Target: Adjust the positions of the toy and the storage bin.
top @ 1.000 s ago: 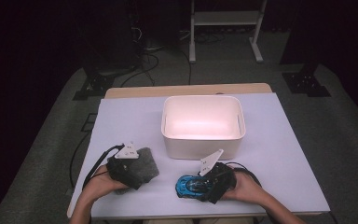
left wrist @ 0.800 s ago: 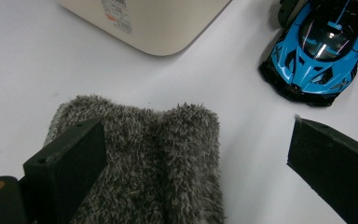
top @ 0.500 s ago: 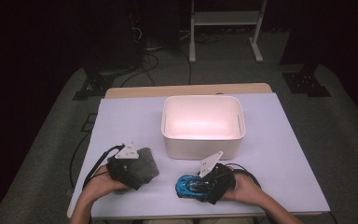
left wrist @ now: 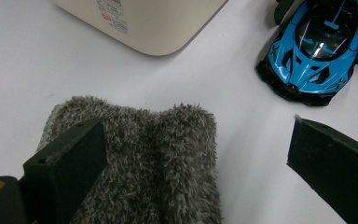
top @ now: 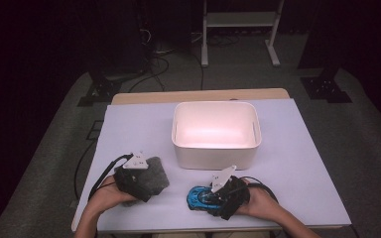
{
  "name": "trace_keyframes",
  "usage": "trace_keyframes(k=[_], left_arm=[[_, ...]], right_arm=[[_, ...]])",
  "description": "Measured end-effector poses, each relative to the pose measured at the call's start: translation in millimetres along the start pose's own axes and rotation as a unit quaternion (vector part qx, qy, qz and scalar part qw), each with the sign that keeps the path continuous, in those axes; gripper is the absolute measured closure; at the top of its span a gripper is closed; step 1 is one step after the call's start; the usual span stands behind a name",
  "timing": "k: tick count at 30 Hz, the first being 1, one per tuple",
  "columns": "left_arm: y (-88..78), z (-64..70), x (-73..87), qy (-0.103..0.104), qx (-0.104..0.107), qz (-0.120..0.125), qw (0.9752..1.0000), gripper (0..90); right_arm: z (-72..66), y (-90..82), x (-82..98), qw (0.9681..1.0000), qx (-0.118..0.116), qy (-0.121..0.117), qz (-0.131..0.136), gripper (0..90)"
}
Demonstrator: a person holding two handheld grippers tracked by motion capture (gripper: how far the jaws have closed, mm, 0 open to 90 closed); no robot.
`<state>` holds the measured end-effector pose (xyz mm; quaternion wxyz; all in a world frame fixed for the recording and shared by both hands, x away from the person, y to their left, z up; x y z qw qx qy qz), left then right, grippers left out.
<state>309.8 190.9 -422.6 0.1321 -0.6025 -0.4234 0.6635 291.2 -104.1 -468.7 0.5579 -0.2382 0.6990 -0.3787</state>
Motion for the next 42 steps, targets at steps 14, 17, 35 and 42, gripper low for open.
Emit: trace_keyframes(k=[14, 17, 35, 42], left_arm=[[-0.3, -0.5, 0.3, 0.0, 0.0, 0.0, 1.0, 3.9], [-0.8, -0.4, 0.3, 0.001, 0.0, 0.001, 1.0, 3.9], [-2.5, -1.2, 1.1, 0.0, -0.001, 0.002, 1.0, 4.0], [-4.5, -1.7, 0.8, 0.0, -0.002, 0.004, 1.0, 3.9]], right_arm=[[-1.1, 0.2, -2.4, 0.9999, 0.005, 0.0, -0.013, 12.5], [-1.0, 0.0, -2.7, 0.9999, 0.005, -0.002, -0.014, 14.0], [2.4, -4.8, -4.0, 0.9998, -0.013, -0.005, -0.013, 25.1], [2.5, -5.6, -3.9, 0.9998, -0.013, -0.002, -0.015, 25.2]])
Point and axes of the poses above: each handheld gripper's, and its own axes: y roughly forward along the jaws, x roughly out of its underside, z roughly to its right, the point moved 2 cm from there along y, roughly forward along the jaws, and after that the axes turned 8 degrees about y, right-handed, at the moved point
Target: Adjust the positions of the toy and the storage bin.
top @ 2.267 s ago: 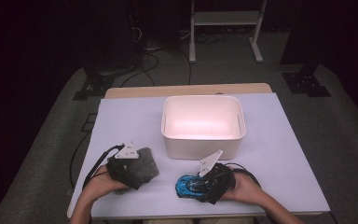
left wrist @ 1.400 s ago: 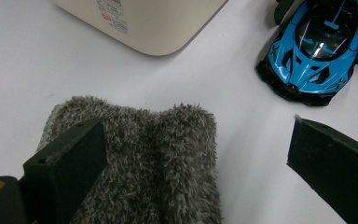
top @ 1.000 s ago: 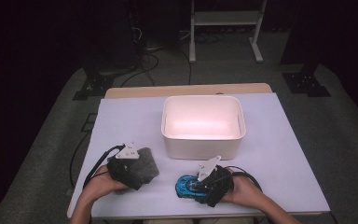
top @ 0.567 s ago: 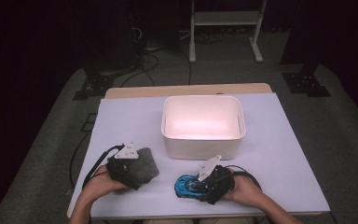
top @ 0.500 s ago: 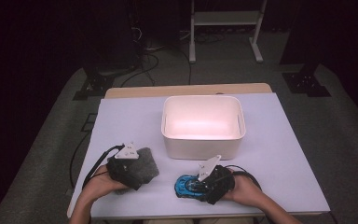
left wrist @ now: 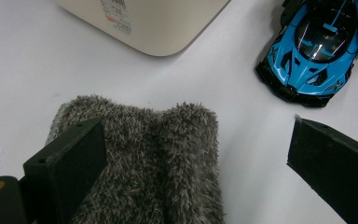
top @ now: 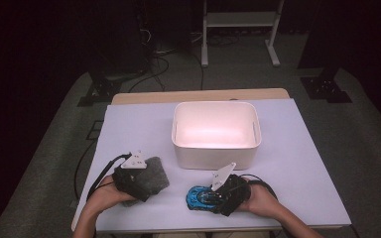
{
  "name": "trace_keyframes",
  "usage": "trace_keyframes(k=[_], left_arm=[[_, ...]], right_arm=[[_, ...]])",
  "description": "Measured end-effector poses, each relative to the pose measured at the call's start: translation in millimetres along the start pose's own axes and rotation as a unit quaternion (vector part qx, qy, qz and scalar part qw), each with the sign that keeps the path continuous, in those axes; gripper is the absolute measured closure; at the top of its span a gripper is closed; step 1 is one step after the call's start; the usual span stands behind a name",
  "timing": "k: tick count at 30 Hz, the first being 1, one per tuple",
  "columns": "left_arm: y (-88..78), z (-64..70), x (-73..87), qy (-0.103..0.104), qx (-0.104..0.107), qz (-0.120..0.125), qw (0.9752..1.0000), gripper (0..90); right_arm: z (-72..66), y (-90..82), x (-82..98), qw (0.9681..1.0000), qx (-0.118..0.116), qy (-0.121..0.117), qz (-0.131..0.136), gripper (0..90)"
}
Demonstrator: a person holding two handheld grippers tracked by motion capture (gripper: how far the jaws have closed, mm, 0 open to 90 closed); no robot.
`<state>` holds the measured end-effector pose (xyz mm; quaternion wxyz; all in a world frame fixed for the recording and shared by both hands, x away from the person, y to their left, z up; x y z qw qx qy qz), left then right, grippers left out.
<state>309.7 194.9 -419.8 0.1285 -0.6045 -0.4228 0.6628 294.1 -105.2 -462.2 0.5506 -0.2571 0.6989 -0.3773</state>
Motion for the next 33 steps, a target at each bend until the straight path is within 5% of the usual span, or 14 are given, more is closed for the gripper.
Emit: trace_keyframes(k=[19, 33], left_arm=[[-1.8, -1.7, 1.7, -0.003, -0.002, 0.002, 1.0, 3.9], [-0.9, -1.6, 2.0, -0.004, 0.002, 0.003, 1.0, 3.9]], right_arm=[[1.0, -11.3, -7.4, 0.9998, -0.016, 0.006, 0.007, 25.2], [-4.4, -44.5, -29.8, 0.9994, -0.027, -0.002, 0.021, 25.2]])
Point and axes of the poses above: each handheld gripper's, and its own axes: y roughly forward along the jaws, x roughly out of its underside, z roughly to its right, the point moved 2 cm from there along y, roughly forward along the jaws, and after that the axes turned 8 degrees about y, right-handed, at the moved point
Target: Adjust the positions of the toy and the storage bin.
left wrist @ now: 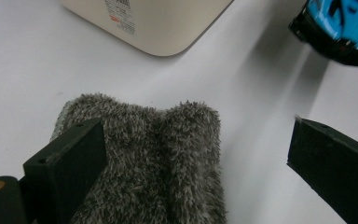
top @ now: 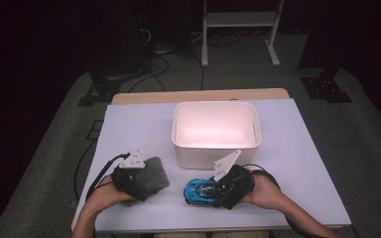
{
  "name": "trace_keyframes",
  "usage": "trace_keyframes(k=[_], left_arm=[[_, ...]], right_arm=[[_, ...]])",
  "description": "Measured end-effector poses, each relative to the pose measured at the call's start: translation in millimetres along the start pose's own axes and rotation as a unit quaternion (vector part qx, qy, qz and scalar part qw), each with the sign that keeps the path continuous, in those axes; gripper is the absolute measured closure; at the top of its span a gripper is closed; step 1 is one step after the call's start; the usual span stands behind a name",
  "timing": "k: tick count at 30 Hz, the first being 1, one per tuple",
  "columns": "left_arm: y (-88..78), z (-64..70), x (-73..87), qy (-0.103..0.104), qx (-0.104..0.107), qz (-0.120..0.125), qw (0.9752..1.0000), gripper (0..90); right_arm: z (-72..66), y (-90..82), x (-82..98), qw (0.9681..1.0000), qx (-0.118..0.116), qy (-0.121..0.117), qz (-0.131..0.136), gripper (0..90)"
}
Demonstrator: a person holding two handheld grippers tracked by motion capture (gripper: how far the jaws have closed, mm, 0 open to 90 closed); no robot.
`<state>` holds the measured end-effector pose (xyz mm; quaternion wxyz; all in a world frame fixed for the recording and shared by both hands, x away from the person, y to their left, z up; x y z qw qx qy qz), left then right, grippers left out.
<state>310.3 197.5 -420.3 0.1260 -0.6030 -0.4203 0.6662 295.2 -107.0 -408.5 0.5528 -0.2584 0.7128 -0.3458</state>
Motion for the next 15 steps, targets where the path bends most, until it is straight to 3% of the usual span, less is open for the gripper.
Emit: trace_keyframes(k=[15], left_arm=[[-0.4, -2.3, 0.6, -0.002, 0.001, 0.003, 1.0, 3.9]], right_arm=[[-8.6, -36.5, -33.0, 0.9997, -0.018, -0.012, 0.009, 25.2]])
Point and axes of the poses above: each handheld gripper's, and its own axes: y roughly forward along the jaws, x roughly out of its underside, z roughly to its right, the point moved 2 cm from there along y, roughly forward along the jaws, and after that the axes turned 8 degrees about y, right-handed, at the moved point
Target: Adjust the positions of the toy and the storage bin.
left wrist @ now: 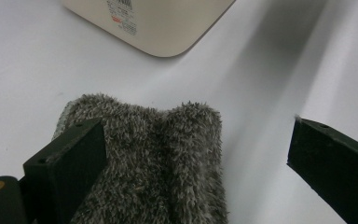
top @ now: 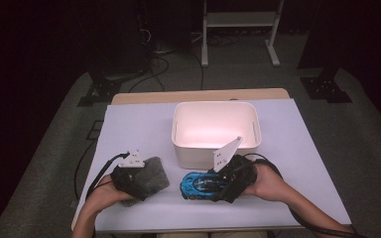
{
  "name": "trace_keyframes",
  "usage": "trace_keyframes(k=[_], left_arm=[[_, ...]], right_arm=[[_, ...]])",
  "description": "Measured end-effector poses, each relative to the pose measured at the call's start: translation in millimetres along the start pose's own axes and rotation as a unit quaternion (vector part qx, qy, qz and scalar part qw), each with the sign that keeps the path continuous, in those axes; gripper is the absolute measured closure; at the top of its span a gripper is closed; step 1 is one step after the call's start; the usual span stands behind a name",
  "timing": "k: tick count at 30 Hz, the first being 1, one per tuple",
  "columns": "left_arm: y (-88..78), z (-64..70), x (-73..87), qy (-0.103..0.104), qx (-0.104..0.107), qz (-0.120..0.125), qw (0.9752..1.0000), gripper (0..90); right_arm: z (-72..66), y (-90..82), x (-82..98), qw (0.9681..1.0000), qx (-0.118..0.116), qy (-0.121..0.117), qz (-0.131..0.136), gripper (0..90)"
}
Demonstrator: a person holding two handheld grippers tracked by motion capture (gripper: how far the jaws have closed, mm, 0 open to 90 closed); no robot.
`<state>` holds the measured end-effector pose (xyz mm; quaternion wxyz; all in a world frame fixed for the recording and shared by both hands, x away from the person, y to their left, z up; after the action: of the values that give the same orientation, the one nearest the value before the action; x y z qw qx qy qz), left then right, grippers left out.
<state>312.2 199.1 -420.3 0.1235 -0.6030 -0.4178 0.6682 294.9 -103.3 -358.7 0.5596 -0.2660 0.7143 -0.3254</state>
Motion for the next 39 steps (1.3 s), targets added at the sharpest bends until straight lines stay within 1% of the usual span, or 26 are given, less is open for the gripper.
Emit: trace_keyframes(k=[10, 14, 16, 18, 21, 29, 36, 39], left_arm=[[0.0, -1.1, -1.3, 0.0, 0.001, 0.004, 1.0, 3.9], [0.5, -1.9, -1.3, -0.002, 0.001, 0.006, 1.0, 3.9], [0.6, -2.3, -1.7, -0.004, 0.001, 0.006, 1.0, 3.9], [0.8, -3.3, -2.4, -0.001, 0.001, 0.006, 1.0, 3.9], [1.8, -3.1, -2.8, -0.003, 0.002, 0.007, 1.0, 3.9], [-0.3, -5.1, 0.1, -0.008, 0.0, 0.007, 0.9999, 3.9], [-0.2, -5.7, 0.8, -0.009, 0.001, 0.008, 0.9999, 3.9], [-0.1, -5.7, 0.8, -0.011, 0.0, 0.012, 0.9999, 3.9]], right_arm=[[-2.5, -26.9, -24.8, 0.9999, 0.005, -0.011, 0.0, 25.2], [-1.0, -36.9, -33.1, 0.9999, 0.006, -0.01, 0.002, 25.2], [0.8, -41.3, -37.5, 0.9999, 0.008, -0.015, 0.003, 25.2], [2.4, -45.7, -41.9, 0.9999, 0.008, -0.015, 0.003, 25.2], [4.2, -51.7, -48.7, 0.9998, 0.011, -0.015, 0.0, 25.2], [14.4, -66.2, -64.2, 0.9996, 0.022, -0.017, 0.0, 25.2], [24.8, -76.2, -73.2, 0.9996, 0.026, -0.013, -0.001, 25.2], [29.4, -79.2, -75.9, 0.9995, 0.03, -0.01, -0.004, 25.2]])
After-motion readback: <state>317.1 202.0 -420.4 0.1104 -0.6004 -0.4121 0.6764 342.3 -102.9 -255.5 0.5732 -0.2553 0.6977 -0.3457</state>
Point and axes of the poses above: each handheld gripper's, and its own axes: y roughly forward along the jaws, x roughly out of its underside, z roughly to its right, the point moved 2 cm from there along y, roughly forward along the jaws, and after that the axes turned 8 degrees about y, right-handed, at the moved point
